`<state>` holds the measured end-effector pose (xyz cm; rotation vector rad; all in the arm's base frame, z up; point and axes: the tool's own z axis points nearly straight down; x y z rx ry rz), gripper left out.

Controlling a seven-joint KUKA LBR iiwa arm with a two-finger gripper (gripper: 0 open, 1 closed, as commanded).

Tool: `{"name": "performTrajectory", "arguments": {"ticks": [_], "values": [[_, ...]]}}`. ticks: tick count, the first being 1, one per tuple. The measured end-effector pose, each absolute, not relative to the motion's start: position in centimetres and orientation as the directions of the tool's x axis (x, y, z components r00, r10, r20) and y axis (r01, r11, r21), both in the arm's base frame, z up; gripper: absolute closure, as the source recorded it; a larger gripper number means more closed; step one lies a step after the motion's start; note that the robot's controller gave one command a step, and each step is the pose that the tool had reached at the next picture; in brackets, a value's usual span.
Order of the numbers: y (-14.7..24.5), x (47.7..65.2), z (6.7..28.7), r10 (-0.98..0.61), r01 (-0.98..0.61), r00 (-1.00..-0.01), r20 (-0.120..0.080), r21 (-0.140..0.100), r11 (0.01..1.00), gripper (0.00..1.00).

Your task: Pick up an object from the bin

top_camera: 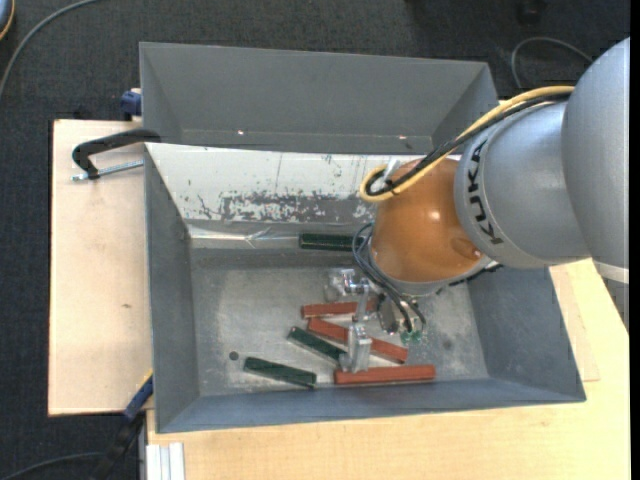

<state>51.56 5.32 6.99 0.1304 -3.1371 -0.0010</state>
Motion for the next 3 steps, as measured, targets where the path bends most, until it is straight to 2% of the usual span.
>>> {"name": "performTrajectory", "arguments": {"ticks": [1, 2, 3], "values": [[5.45, 51.95, 7.36, -0.083, -0.083, -0.996, -0.011, 0.002, 0.997, 1.00], [5.40, 51.76, 7.14, -0.083, -0.083, -0.997, -0.005, 0.002, 0.997, 0.00], [5.40, 51.81, 7.35, -0.082, -0.082, -0.997, -0.005, 0.002, 0.997, 1.00]]}}
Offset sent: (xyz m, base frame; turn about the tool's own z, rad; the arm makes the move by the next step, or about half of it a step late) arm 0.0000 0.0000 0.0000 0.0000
